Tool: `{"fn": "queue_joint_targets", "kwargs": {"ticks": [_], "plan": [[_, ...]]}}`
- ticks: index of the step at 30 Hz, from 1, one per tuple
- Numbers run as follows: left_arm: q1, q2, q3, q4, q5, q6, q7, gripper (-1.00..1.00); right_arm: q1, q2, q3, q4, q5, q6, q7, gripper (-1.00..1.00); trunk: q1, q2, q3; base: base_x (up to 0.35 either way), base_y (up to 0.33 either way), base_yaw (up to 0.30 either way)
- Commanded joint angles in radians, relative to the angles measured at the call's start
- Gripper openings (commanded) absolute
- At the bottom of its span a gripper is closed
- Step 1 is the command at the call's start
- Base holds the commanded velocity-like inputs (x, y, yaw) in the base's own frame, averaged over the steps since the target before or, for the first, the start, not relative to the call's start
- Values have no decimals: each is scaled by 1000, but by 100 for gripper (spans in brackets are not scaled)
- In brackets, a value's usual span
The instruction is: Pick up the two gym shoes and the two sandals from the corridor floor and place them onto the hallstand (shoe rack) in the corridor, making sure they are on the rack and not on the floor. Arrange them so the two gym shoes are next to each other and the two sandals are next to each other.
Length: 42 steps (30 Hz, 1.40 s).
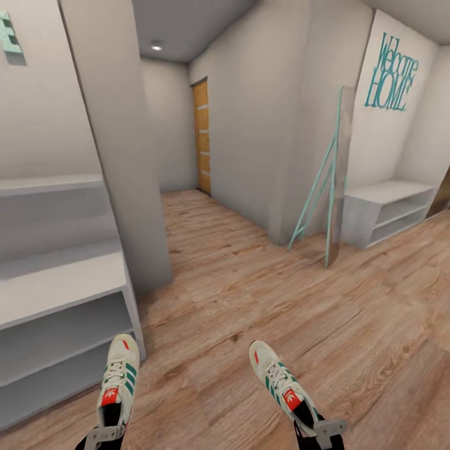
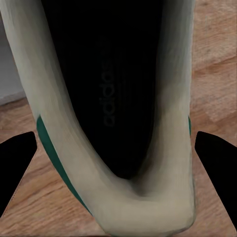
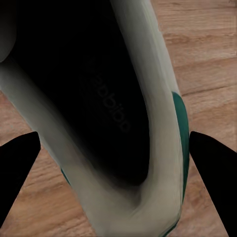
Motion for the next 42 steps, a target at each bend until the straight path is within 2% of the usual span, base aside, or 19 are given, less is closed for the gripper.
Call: {"fn": "queue_joint_targets", "kwargs": {"ticks": [1,3,7,9,22,31,42], "plan": [[0,0,9,2,-8,-14,-3,-100,0,1,-8,0,10,-4,0,-100,0,0,0,0,-1,259],[5,1,12,2,-4,-51,-2,-100,0,1,-8,0,10,-4,0,-100,0,0,1,0,0,259],[49,2,15,1,-1,-178,-2,-100,0,1,-8,0,10,-4,0,-100,0,0,3,0,0,259],[55,2,15,1,-1,-197,-2,-100,0,1,-8,0,10,-4,0,-100,0,0,4,0,0,259],[62,1,20,1,2,-218,1,-100,0,1,-8,0,10,-4,0,-100,0,0,12,0,1,259],[62,1,21,1,3,-217,2,-100,0,1,-8,0,10,-4,0,-100,0,0,17,-108,166,259],[62,-1,21,1,2,-218,1,-100,0,1,-8,0,10,-4,0,-100,0,0,24,-18,10,259]]}}
